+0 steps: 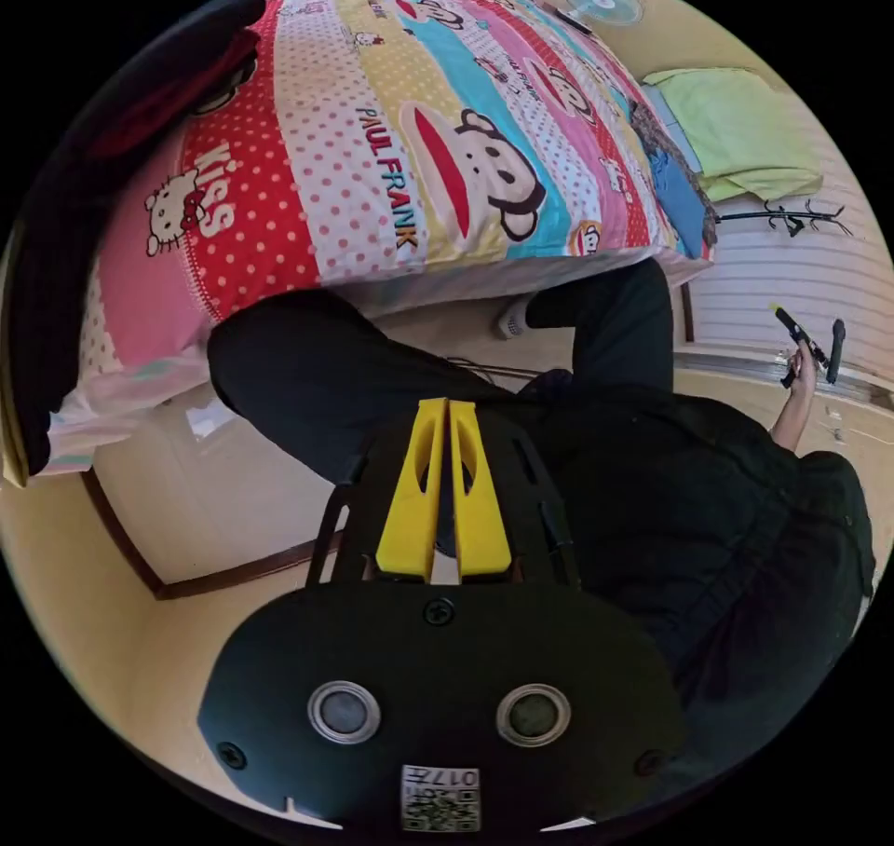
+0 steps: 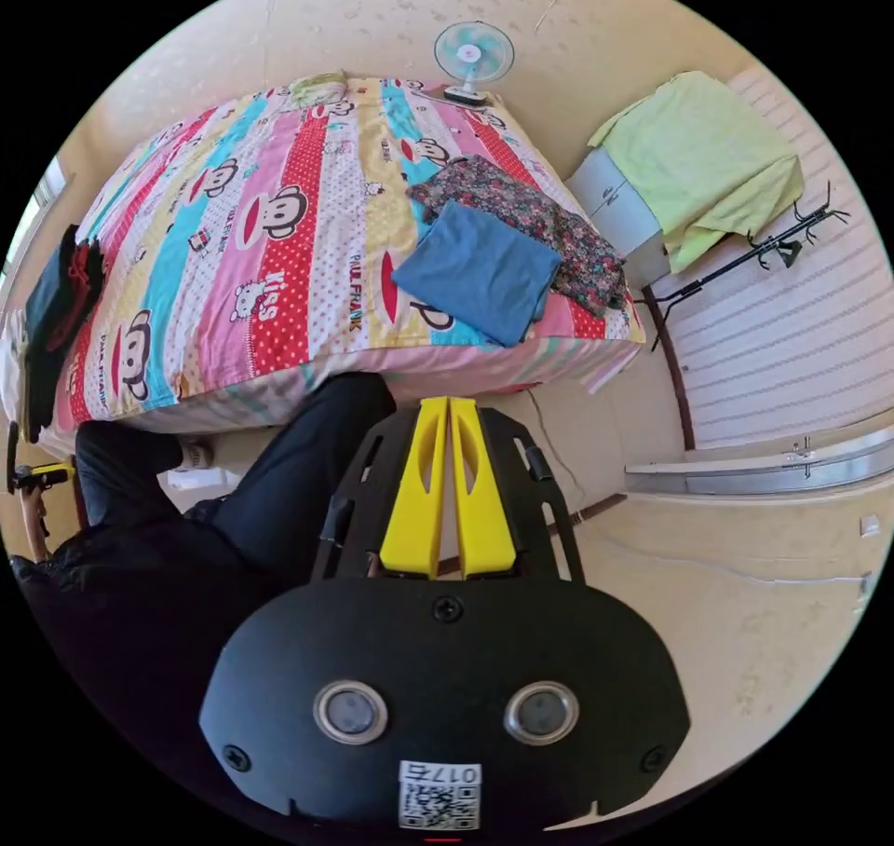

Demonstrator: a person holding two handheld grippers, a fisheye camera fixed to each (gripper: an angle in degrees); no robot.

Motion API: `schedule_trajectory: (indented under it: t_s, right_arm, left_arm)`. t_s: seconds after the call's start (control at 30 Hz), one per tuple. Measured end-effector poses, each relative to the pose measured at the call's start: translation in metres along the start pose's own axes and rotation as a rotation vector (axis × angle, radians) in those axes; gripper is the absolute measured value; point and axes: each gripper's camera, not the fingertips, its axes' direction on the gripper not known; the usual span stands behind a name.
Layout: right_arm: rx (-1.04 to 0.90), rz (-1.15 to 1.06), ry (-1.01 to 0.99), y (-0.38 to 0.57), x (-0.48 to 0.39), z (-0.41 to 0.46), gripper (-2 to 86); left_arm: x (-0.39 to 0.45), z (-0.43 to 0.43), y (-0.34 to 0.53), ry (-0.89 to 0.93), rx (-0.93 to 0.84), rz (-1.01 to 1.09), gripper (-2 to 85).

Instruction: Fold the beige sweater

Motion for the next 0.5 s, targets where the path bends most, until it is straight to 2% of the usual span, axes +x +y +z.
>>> schedule_trajectory:
  t_s: [0.07, 0.17, 0.3, 0.37, 0.4, 0.47, 0.5]
  right_arm:
    - [0.1, 0.034, -0.046, 0.019, -0.004, -0.037, 0.2]
    - [0.206, 0.044, -0.008, 0.036, -0.015, -0.081, 0.2]
    - [0.325, 0.015, 0.021, 0.038, -0.043, -0.126, 0.2]
    - [0.461, 0.015, -0.113, 0.038, -0.06, -0.145, 0.2]
    - [0.483, 0.011, -0.176, 0.037, -0.063, -0.147, 0.2]
    - [0.525, -0.03, -0.443, 0.028, -0.078, -0.145, 0.2]
    - [0.533, -0.043, -0.489, 0.026, -0.083, -0.143, 0.2]
  left_arm:
    - [-0.012, -0.005, 0.012, 0.058, 0.069, -0.012, -1.0]
    - [-0.027, -0.014, 0.035, 0.163, 0.159, -0.037, -1.0]
    - [-0.028, -0.025, 0.074, 0.137, 0.264, -0.02, -1.0]
    - [-0.032, -0.022, 0.09, 0.123, 0.269, -0.028, -1.0]
    - [-0.036, -0.019, 0.1, 0.127, 0.267, -0.028, -1.0]
    - [-0.046, -0.016, 0.116, 0.143, 0.269, -0.037, -1.0]
    - [-0.054, -0.015, 0.127, 0.159, 0.277, -0.051, -1.0]
